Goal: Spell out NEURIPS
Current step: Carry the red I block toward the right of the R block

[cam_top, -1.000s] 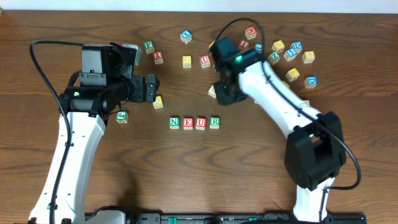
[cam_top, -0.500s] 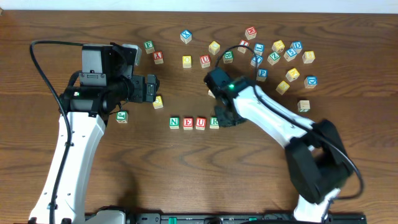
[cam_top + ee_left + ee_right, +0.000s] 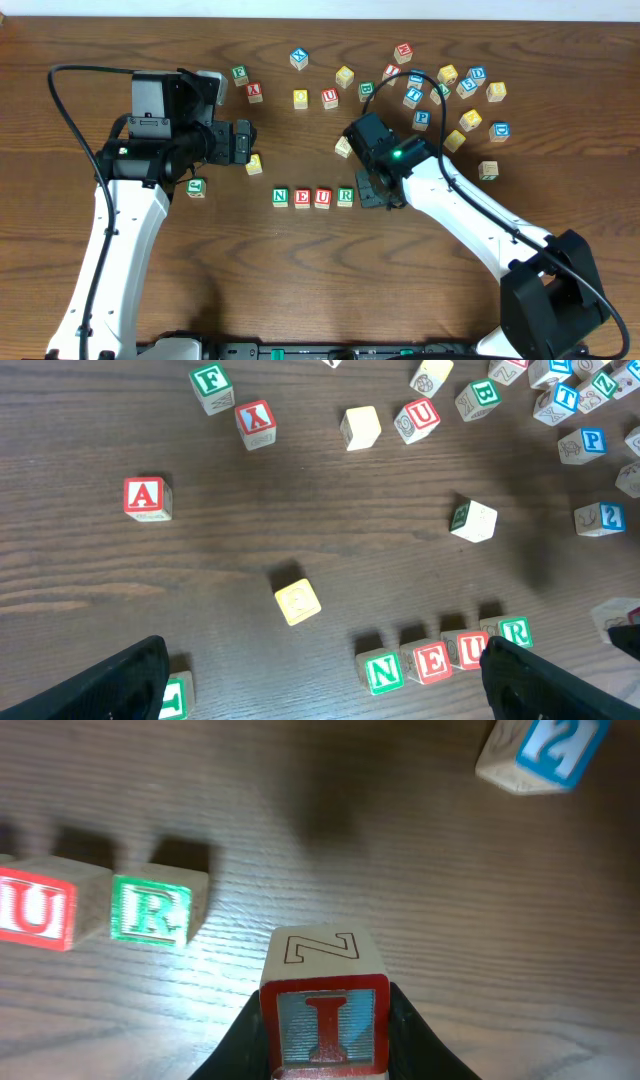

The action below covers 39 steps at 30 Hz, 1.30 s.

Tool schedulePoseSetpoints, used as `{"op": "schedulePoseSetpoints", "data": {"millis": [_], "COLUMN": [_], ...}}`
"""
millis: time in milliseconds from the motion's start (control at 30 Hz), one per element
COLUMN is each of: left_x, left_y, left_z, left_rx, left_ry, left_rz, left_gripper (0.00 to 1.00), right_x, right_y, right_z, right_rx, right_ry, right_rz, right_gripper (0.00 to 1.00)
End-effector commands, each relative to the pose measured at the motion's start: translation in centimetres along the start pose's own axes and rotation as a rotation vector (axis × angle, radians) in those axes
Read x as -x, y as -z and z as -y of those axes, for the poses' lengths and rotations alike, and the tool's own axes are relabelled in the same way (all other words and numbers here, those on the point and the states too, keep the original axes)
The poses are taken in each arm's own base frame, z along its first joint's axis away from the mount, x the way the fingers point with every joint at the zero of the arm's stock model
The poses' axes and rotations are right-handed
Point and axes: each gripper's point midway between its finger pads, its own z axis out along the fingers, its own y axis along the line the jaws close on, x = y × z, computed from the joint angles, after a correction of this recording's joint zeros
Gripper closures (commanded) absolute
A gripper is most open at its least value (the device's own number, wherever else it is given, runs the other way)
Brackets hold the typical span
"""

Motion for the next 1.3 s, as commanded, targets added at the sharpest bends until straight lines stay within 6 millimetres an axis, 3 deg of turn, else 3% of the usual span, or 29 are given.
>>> {"op": "schedulePoseSetpoints", "data": {"millis": [0,567,1267], "left_x": [1.0,1.0,1.0], "left_y": [0.8,0.8,0.8], "left_z": [0.3,0.3,0.3], "left_rx": [-0.009,-0.009,-0.008], "left_ry": [-0.012,-0.012,-0.012], "left_rz": [0.032,0.032,0.032], "left_gripper": [0.02,0.02,0.02], "right_x": [-0.4,-0.2,-0.8], "right_y": [-0.4,-1.0,-2.3], "right_z": [0.4,-1.8,-1.8], "right_rx": [-0.008,0.033,0.005], "right_ry": [-0.069,-0.154,-0.176], "right_rz": [0.006,0.062,0.098], "right_gripper": [0.95,0.98,0.98]}}
